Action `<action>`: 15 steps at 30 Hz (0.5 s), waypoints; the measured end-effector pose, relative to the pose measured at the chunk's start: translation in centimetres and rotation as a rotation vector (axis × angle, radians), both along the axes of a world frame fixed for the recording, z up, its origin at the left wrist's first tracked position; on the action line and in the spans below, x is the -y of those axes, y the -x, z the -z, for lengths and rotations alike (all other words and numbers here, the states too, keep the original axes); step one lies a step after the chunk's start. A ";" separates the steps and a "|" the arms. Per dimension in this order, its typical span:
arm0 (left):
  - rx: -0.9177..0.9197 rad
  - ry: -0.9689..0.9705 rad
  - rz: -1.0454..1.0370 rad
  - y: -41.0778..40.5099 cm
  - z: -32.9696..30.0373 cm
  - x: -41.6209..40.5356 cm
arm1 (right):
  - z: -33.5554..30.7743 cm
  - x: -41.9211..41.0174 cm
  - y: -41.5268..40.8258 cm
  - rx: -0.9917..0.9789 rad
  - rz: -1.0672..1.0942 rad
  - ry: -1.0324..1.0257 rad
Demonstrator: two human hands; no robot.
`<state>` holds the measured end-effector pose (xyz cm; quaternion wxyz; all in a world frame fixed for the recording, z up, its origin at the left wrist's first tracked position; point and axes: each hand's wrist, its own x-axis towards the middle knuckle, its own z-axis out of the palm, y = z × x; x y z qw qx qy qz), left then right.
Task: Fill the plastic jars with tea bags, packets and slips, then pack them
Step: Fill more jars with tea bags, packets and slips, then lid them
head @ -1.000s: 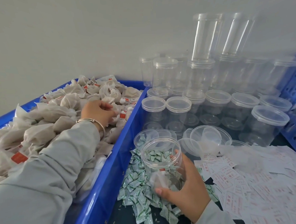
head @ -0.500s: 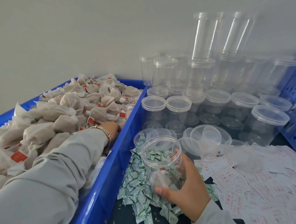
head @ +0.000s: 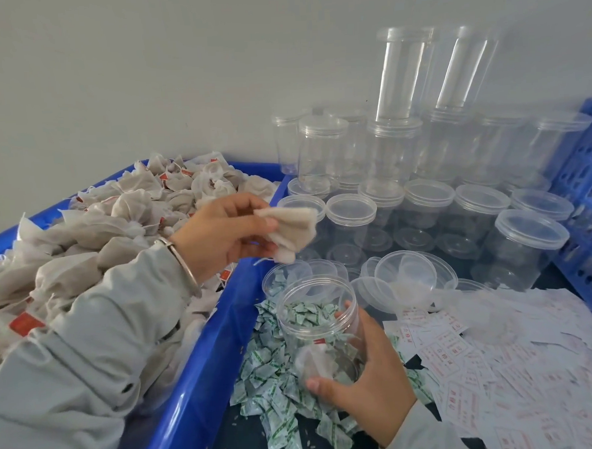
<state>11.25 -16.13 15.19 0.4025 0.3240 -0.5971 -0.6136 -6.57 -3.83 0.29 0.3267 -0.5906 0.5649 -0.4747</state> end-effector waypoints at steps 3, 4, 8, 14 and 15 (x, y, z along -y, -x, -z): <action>0.178 0.074 0.216 0.7 0.6 -1.3 | -0.2 0.1 -0.1 0.018 -0.011 0.017; 0.261 0.127 0.256 1.0 0.8 -1.6 | -0.3 0.1 -0.1 0.024 -0.015 0.025; 0.711 0.495 0.265 1.7 1.7 -2.1 | -0.3 0.1 -0.1 0.058 -0.016 0.018; 0.880 0.691 0.200 3.0 2.5 -2.9 | -0.7 0.0 -0.2 0.055 -0.011 0.056; 0.869 0.686 0.197 3.1 2.7 -2.9 | -0.7 0.0 -0.2 0.056 -0.009 0.056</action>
